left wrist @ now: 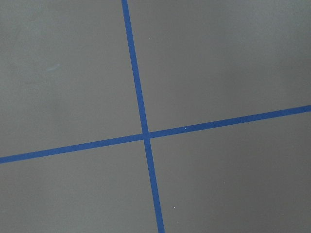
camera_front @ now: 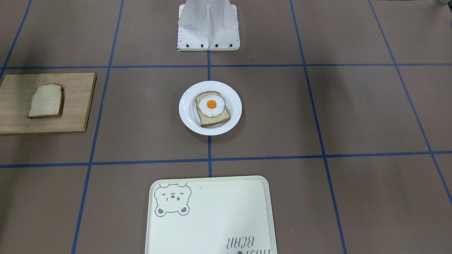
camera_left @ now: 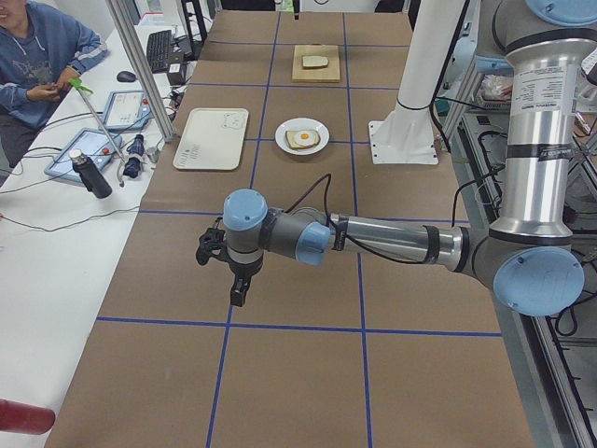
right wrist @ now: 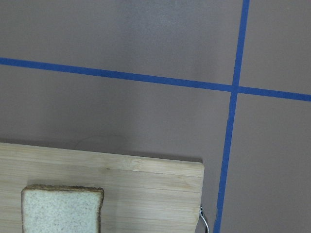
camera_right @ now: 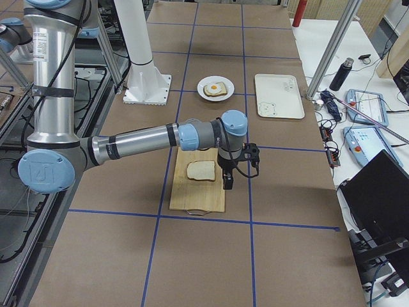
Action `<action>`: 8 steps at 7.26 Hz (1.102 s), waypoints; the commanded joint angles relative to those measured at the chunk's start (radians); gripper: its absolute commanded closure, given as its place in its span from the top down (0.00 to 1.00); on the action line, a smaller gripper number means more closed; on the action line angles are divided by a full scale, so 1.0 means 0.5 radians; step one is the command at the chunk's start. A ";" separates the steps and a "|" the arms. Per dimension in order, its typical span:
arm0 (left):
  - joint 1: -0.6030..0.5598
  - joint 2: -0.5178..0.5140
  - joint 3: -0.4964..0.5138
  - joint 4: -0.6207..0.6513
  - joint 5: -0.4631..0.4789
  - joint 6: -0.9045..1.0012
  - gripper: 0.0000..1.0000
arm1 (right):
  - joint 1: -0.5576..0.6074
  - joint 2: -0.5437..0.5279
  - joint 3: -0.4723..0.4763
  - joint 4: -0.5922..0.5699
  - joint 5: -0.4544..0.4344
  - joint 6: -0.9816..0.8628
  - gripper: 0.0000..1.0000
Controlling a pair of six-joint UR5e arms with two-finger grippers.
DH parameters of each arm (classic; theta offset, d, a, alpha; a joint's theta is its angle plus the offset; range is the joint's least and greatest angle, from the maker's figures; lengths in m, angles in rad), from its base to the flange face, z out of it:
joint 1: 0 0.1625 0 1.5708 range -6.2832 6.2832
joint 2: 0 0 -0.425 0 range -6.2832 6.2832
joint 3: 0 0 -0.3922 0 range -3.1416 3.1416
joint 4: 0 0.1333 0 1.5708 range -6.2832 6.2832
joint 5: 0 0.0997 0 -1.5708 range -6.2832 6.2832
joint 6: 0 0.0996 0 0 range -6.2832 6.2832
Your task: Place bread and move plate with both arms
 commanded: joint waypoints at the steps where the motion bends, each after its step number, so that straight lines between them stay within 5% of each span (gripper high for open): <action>1: 0.000 0.041 -0.003 -0.012 -0.124 -0.003 0.98 | -0.001 0.003 -0.007 0.001 0.003 0.003 1.00; 5: -0.003 0.051 -0.018 -0.027 -0.122 0.006 0.98 | -0.001 -0.003 -0.013 0.075 0.024 0.000 1.00; 8: 0.006 0.048 0.000 -0.012 -0.126 -0.006 0.98 | -0.055 -0.003 -0.047 0.151 0.227 -0.013 1.00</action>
